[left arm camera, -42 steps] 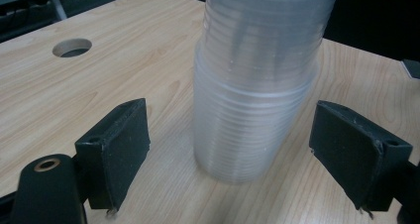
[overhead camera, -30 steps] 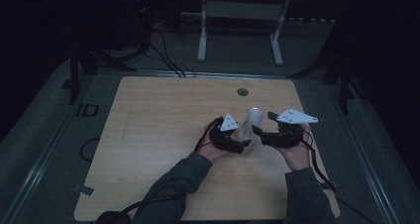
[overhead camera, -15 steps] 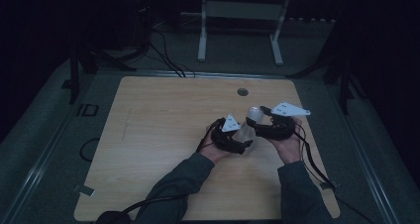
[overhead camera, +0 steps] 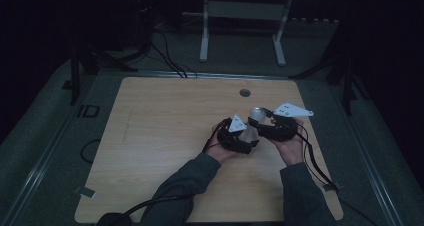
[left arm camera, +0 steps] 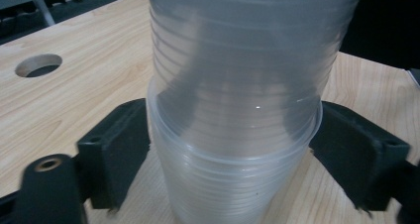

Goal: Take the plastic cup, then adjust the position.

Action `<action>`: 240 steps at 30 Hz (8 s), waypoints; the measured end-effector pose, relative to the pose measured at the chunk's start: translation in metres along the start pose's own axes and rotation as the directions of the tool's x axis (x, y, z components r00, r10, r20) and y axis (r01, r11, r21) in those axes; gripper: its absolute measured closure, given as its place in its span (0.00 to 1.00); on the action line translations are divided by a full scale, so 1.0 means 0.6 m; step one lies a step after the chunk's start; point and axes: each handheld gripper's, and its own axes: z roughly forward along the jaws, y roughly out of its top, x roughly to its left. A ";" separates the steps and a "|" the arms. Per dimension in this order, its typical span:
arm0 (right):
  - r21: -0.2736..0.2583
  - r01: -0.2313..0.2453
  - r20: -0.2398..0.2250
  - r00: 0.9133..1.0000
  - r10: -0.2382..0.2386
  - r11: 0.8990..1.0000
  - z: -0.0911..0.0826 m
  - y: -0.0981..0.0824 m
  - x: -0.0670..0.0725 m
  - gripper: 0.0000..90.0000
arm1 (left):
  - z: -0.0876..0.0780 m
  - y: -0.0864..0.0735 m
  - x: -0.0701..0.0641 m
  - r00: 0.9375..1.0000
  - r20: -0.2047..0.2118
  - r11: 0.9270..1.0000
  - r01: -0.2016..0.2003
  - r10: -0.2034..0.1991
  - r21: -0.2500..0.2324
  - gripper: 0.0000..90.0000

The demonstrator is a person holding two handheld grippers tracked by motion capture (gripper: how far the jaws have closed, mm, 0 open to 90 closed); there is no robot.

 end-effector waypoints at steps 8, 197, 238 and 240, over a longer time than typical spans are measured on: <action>-0.016 -0.009 0.003 1.000 0.009 1.000 -0.008 0.004 -0.002 0.44 | 0.000 -0.001 0.000 1.000 -0.001 1.000 -0.001 0.001 0.000 0.23; -0.225 -0.470 -0.238 0.876 0.420 0.853 -0.117 -0.056 0.036 0.46 | -0.100 0.045 -0.066 0.984 0.155 0.976 -0.051 0.085 -0.214 0.26; 0.083 0.066 -0.304 0.952 -0.038 0.994 -0.126 -0.010 0.005 0.38 | -0.158 0.059 -0.008 0.956 0.267 0.986 -0.082 0.118 -0.144 0.34; 0.102 0.122 -0.313 0.946 -0.085 0.987 -0.127 -0.004 0.006 0.38 | -0.157 0.060 -0.005 0.954 0.274 0.987 -0.087 0.122 -0.136 0.34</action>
